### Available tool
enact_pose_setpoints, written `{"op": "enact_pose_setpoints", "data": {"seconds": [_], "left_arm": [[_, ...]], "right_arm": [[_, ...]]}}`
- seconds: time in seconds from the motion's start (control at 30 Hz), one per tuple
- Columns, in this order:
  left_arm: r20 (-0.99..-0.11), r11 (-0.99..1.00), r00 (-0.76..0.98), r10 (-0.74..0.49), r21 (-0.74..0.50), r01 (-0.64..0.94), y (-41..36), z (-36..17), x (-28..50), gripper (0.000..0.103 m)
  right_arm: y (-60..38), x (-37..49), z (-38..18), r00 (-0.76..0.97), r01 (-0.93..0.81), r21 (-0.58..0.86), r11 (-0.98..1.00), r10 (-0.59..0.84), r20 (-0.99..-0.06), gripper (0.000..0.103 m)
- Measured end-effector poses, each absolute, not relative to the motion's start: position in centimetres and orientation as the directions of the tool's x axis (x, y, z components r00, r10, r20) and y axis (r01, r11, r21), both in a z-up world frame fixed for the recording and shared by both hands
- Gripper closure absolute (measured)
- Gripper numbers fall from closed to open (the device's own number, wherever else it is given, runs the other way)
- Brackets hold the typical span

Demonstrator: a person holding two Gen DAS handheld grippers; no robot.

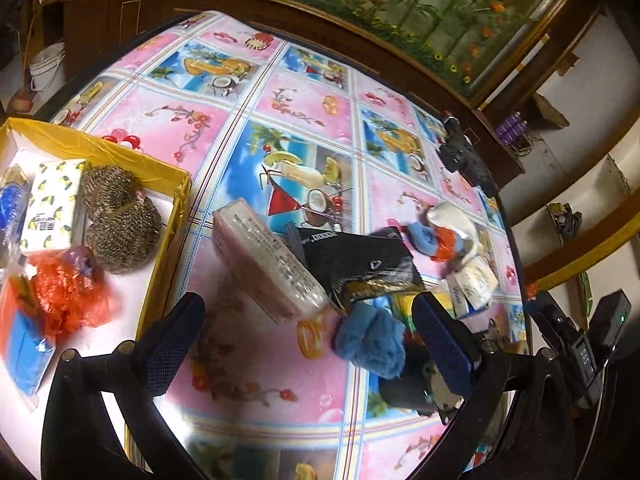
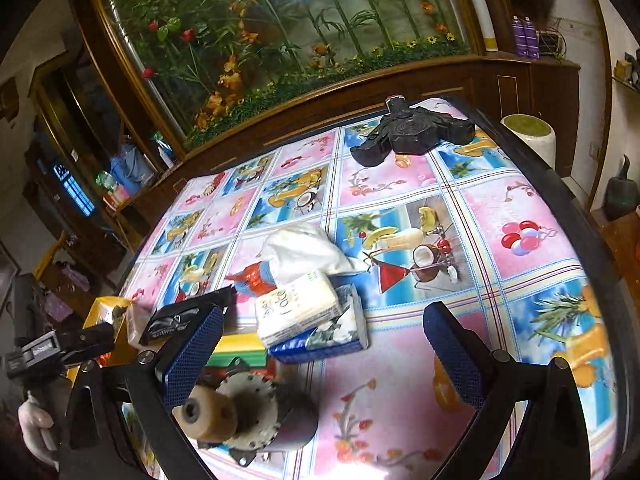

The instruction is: Organize soft objects

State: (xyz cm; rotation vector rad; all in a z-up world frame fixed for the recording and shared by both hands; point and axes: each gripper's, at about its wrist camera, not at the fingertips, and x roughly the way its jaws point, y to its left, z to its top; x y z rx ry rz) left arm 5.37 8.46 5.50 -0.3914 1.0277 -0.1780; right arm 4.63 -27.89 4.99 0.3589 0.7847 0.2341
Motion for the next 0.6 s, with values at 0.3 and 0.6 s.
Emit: {"op": "enact_pose_setpoints", "data": {"seconds": [0.3,0.6], "left_arm": [[-0.815,0.914,0.48,-0.325,-0.401,-0.061,8.5,3.5,7.2,0.056],[-0.825,0.915,0.487,-0.286,-0.387,-0.118,8.5,2.2,7.3,0.061]], "right_arm": [[-29.9,5.0,1.9,0.682,-0.012,0.471,0.882,0.352,-0.641,0.001],[-29.8,4.7,2.1,0.677,-0.012,0.485,0.875,0.364,-0.64,0.001]]}}
